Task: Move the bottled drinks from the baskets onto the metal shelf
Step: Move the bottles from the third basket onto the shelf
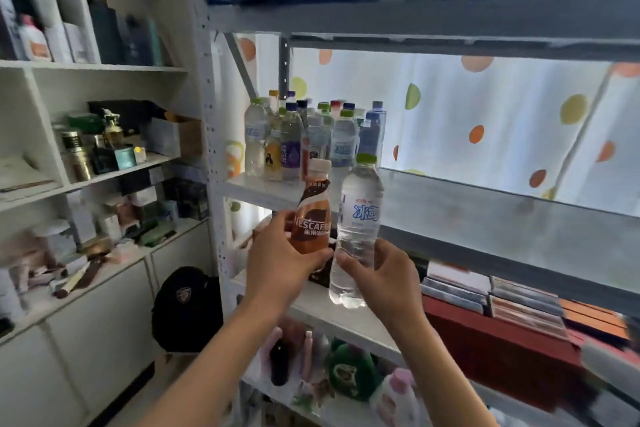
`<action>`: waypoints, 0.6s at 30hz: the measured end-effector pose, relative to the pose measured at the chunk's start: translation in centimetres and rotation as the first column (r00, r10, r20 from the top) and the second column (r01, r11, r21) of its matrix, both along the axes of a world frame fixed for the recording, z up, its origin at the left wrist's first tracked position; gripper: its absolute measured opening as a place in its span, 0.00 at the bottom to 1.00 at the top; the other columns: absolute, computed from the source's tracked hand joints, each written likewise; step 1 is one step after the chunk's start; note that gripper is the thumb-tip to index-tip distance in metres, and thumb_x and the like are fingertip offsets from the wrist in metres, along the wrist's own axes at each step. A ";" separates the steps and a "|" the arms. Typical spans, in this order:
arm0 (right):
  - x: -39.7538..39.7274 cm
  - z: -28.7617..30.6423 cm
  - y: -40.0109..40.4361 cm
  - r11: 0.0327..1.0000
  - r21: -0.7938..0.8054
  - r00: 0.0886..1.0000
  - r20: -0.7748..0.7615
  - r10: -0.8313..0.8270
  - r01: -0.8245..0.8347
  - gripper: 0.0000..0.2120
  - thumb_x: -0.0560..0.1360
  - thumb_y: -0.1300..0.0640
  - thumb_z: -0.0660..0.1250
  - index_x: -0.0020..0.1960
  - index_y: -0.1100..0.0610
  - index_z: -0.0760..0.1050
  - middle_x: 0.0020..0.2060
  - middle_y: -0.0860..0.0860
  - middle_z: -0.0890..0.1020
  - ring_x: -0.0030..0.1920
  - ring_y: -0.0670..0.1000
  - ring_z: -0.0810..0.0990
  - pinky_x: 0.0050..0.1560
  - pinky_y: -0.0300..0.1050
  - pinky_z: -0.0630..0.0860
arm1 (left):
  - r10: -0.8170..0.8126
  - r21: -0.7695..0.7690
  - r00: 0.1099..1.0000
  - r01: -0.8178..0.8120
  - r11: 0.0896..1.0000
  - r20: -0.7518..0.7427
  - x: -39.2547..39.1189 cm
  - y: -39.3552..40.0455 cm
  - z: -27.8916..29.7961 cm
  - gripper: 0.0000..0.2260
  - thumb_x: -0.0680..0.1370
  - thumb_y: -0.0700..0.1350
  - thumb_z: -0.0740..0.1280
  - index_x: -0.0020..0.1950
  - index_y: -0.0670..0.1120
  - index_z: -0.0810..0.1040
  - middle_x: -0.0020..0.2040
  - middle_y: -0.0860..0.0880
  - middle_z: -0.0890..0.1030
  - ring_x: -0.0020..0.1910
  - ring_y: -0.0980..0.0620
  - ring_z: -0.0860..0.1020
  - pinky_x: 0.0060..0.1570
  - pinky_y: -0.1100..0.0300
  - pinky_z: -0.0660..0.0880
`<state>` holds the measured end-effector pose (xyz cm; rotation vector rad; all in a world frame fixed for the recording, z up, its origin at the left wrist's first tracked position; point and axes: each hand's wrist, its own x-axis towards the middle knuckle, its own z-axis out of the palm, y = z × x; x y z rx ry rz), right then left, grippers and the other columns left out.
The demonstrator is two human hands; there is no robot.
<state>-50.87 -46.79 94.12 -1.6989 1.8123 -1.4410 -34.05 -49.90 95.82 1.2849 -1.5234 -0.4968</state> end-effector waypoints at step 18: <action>-12.8 3.3 -11.8 0.977 -0.081 0.964 -0.164 -0.208 0.197 0.24 0.67 0.33 0.71 0.57 0.47 0.81 0.48 0.43 0.86 0.43 0.45 0.83 0.45 0.46 0.81 | -0.195 -0.020 0.970 0.194 0.981 -0.144 -14.2 -13.5 1.0 0.34 0.62 0.54 0.82 0.63 0.55 0.69 0.51 0.62 0.76 0.51 0.58 0.78 0.53 0.59 0.78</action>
